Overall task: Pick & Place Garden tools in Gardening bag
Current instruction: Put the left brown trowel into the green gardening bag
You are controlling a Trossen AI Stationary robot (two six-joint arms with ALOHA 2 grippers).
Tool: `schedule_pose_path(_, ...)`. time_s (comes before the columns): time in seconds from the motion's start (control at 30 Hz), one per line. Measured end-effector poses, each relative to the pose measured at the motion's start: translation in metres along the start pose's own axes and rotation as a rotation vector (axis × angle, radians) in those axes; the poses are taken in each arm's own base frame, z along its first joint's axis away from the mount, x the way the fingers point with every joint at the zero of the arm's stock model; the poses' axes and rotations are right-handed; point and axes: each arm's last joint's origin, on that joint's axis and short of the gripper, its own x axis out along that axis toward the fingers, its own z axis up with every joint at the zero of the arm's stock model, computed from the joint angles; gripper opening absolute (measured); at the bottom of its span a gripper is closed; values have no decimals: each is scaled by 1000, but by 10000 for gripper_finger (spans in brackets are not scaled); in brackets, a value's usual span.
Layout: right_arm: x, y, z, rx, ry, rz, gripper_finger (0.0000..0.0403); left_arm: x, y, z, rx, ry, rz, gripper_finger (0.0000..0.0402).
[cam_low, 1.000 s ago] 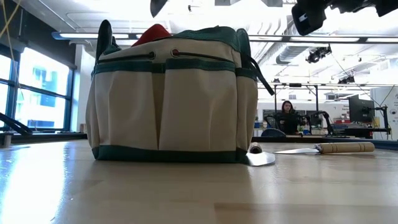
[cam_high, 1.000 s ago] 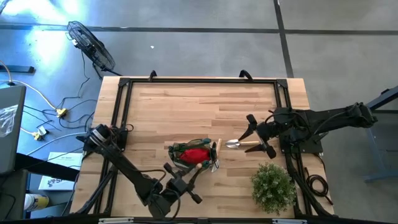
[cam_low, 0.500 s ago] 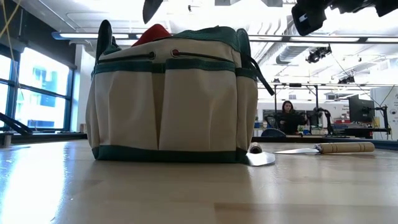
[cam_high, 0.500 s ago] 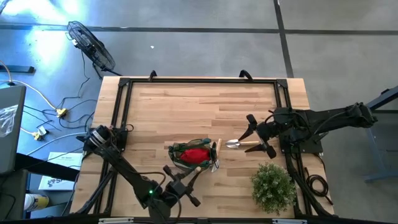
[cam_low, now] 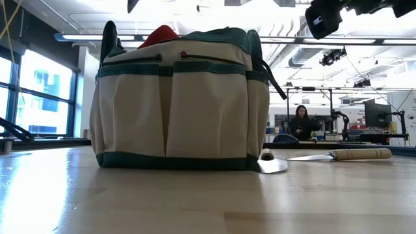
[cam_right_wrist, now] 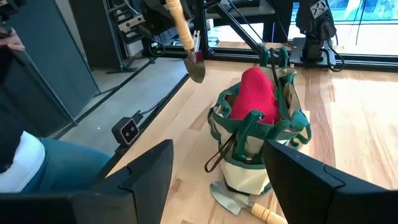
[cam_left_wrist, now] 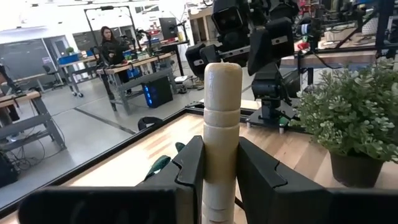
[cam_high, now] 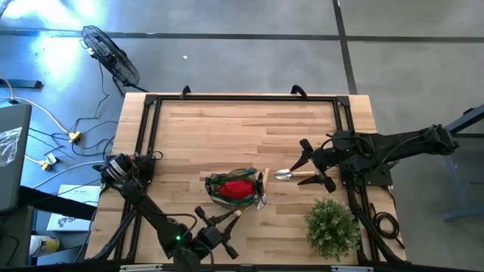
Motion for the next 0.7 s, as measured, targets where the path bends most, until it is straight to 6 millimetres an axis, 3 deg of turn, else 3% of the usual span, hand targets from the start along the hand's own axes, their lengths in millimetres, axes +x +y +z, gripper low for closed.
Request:
schedule_pose_path(0.37,1,2,1,48,-5,9,240,0,0,-2,31,0,1,61)
schedule_pose_path(0.7,5,19,-3,27,32,107,240,24,8,-25,90,8,54,61)
